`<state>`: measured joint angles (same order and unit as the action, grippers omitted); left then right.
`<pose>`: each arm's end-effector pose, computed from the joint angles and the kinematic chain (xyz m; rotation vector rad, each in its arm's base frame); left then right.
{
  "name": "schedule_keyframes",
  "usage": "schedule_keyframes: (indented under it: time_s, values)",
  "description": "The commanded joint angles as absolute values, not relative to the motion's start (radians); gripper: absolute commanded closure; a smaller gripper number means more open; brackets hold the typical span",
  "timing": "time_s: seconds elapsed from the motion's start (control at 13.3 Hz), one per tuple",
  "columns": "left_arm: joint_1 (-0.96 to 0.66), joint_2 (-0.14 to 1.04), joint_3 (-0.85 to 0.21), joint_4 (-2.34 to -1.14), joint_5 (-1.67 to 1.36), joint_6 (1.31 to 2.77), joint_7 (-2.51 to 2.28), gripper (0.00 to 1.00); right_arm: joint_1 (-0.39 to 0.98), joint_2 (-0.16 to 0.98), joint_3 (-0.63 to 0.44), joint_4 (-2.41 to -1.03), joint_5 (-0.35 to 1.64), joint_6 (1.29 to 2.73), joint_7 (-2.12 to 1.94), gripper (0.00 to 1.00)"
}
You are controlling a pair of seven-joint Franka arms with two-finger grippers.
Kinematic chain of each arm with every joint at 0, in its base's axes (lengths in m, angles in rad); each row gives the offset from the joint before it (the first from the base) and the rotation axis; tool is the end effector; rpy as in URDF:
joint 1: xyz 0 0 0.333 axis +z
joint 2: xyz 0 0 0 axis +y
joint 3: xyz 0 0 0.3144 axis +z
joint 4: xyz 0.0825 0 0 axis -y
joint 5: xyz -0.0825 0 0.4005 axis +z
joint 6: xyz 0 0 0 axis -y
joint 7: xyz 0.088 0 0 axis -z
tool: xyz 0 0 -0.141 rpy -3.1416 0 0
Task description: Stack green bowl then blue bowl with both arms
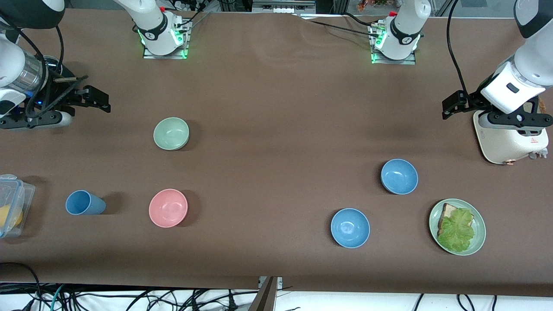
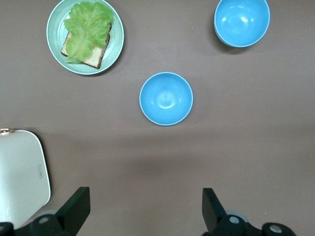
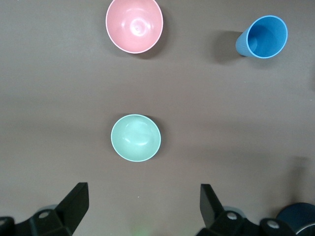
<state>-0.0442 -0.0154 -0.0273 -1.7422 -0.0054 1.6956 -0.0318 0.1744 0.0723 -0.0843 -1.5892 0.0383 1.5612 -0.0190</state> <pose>0.5682 -0.0415 0.5242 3.1373 -0.0611 -0.0493 0.5817 0.0594 0.5376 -3.1045 -0.1670 0.1573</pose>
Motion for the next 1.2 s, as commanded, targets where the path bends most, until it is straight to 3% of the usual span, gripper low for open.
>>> schedule_keyframes:
  time_s: [0.0,1.13]
  values:
    - [-0.048,-0.002,-0.025,-1.709,0.012,1.671,-0.026,0.00,0.155,0.057,-0.071,-1.598,0.038,1.552,-0.037,0.00]
    - [-0.046,-0.002,-0.025,-1.709,0.012,1.671,-0.026,0.00,0.155,0.052,-0.069,-1.605,0.032,1.560,-0.058,0.00]
